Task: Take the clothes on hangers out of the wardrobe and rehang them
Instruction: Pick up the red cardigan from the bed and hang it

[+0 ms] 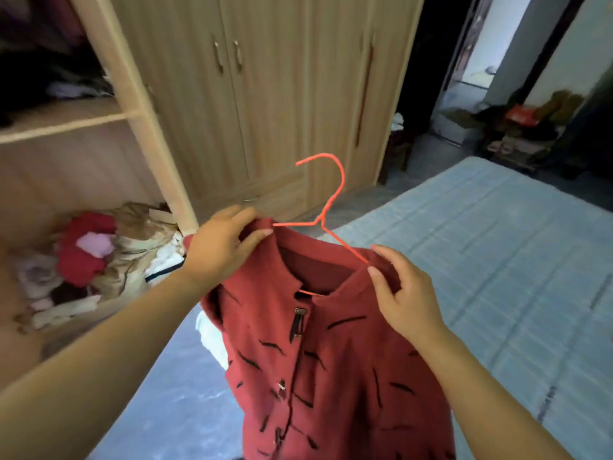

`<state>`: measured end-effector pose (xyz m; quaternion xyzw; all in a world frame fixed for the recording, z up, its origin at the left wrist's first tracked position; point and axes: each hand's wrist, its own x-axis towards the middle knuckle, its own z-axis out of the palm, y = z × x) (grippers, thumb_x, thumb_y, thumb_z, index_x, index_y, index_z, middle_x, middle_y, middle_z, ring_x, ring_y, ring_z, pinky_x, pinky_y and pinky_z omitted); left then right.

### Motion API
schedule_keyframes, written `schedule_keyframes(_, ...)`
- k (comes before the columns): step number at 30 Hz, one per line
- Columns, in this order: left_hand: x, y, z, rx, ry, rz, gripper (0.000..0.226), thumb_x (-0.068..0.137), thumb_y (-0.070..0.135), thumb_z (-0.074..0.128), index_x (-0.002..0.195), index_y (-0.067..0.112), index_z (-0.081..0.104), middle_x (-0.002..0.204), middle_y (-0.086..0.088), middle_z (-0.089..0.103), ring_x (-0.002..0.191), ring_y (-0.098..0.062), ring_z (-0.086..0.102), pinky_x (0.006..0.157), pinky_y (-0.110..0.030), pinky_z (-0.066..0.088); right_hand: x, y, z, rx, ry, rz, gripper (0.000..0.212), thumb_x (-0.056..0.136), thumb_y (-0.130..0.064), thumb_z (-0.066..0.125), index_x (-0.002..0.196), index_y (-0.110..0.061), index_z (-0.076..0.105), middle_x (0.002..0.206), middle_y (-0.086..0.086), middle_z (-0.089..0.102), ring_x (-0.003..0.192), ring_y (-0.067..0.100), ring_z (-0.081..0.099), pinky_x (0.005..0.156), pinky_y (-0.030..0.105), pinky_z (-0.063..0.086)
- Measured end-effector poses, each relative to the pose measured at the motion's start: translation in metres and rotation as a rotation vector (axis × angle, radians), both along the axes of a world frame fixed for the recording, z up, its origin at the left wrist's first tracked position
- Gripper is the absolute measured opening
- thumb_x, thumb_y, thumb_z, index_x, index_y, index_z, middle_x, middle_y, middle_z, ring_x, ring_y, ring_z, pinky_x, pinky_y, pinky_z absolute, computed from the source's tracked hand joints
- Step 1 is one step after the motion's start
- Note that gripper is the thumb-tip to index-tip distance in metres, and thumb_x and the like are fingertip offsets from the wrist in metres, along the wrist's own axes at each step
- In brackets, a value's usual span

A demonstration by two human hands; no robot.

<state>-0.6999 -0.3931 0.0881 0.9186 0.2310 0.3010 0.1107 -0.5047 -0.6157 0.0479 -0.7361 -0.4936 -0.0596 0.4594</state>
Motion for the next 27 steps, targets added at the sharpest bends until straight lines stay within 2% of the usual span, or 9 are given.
schedule_keyframes(5,-0.086,0.029,0.019,-0.041,-0.025,0.166,0.044,0.086,0.054,0.042,0.098,0.016,0.061,0.085,-0.005,0.06,0.083,-0.026,0.058,0.074,-0.037,0.046,-0.038,0.066,0.017,-0.081,0.007,0.175,0.03,0.084,-0.034,0.058,0.108,-0.018,0.068,0.105,-0.006,0.07,0.1,0.004,0.058,0.086,0.002,0.034)
schedule_keyframes(9,-0.148,0.047,0.026,-0.017,-0.081,0.306,0.032,0.086,0.041,0.053,0.098,0.013,0.065,0.083,0.006,0.055,0.084,-0.014,0.052,0.073,-0.016,0.033,-0.09,0.125,0.026,-0.046,-0.047,0.268,0.026,0.085,-0.033,0.058,0.105,-0.02,0.069,0.101,-0.004,0.071,0.098,0.007,0.055,0.078,0.005,0.033)
schedule_keyframes(11,-0.18,0.061,0.03,-0.032,-0.092,0.374,0.029,0.085,0.042,0.053,0.099,0.019,0.063,0.083,0.011,0.049,0.084,-0.014,0.053,0.073,-0.02,0.035,-0.117,0.155,0.032,-0.015,-0.066,0.307,0.029,0.086,-0.038,0.054,0.105,-0.021,0.069,0.102,-0.004,0.071,0.096,0.007,0.055,0.077,0.006,0.033)
schedule_keyframes(13,-0.214,0.08,0.032,-0.047,-0.096,0.429,0.034,0.084,0.049,0.048,0.1,0.022,0.063,0.083,0.01,0.051,0.084,-0.016,0.055,0.073,-0.026,0.039,-0.144,0.189,0.039,-0.023,-0.064,0.357,0.03,0.086,-0.039,0.053,0.106,-0.023,0.068,0.104,-0.006,0.07,0.095,0.009,0.06,0.081,0.015,0.041)
schedule_keyframes(16,-0.259,0.113,0.034,-0.065,-0.152,0.498,0.037,0.083,0.05,0.049,0.1,0.021,0.065,0.082,0.007,0.054,0.08,-0.016,0.055,0.071,-0.025,0.039,-0.184,0.241,0.049,-0.02,-0.116,0.412,0.03,0.085,-0.04,0.053,0.104,-0.023,0.068,0.101,-0.007,0.071,0.091,0.015,0.064,0.076,0.025,0.046)
schedule_keyframes(18,-0.285,0.14,0.036,-0.062,-0.189,0.524,0.036,0.082,0.047,0.052,0.099,0.02,0.067,0.082,0.007,0.055,0.076,-0.016,0.055,0.069,-0.023,0.038,-0.21,0.276,0.056,0.015,-0.149,0.439,0.03,0.084,-0.04,0.054,0.1,-0.02,0.069,0.095,-0.006,0.072,0.085,0.012,0.063,0.071,0.023,0.043)
schedule_keyframes(21,-0.321,0.186,0.045,-0.044,-0.208,0.531,0.039,0.08,0.051,0.049,0.093,0.019,0.067,0.076,0.008,0.052,0.071,-0.014,0.052,0.066,-0.021,0.035,-0.245,0.327,0.067,0.046,-0.148,0.47,0.023,0.082,-0.03,0.061,0.097,-0.016,0.07,0.091,-0.002,0.073,0.086,0.011,0.059,0.07,0.02,0.041)
schedule_keyframes(24,-0.35,0.236,0.06,-0.004,-0.21,0.545,0.04,0.08,0.053,0.047,0.091,0.02,0.066,0.073,0.004,0.051,0.07,-0.016,0.052,0.063,-0.023,0.035,-0.272,0.379,0.08,0.066,-0.129,0.509,0.024,0.083,-0.026,0.064,0.104,-0.016,0.069,0.101,-0.006,0.071,0.091,0.009,0.062,0.079,0.016,0.044)
schedule_keyframes(27,-0.37,0.284,0.083,0.043,-0.201,0.553,0.04,0.081,0.054,0.048,0.092,0.02,0.066,0.077,0.002,0.054,0.074,-0.018,0.053,0.066,-0.029,0.039,-0.293,0.428,0.098,0.124,-0.11,0.547,0.029,0.084,-0.019,0.066,0.113,-0.016,0.066,0.107,-0.016,0.061,0.103,0.002,0.055,0.088,0.0,0.034)
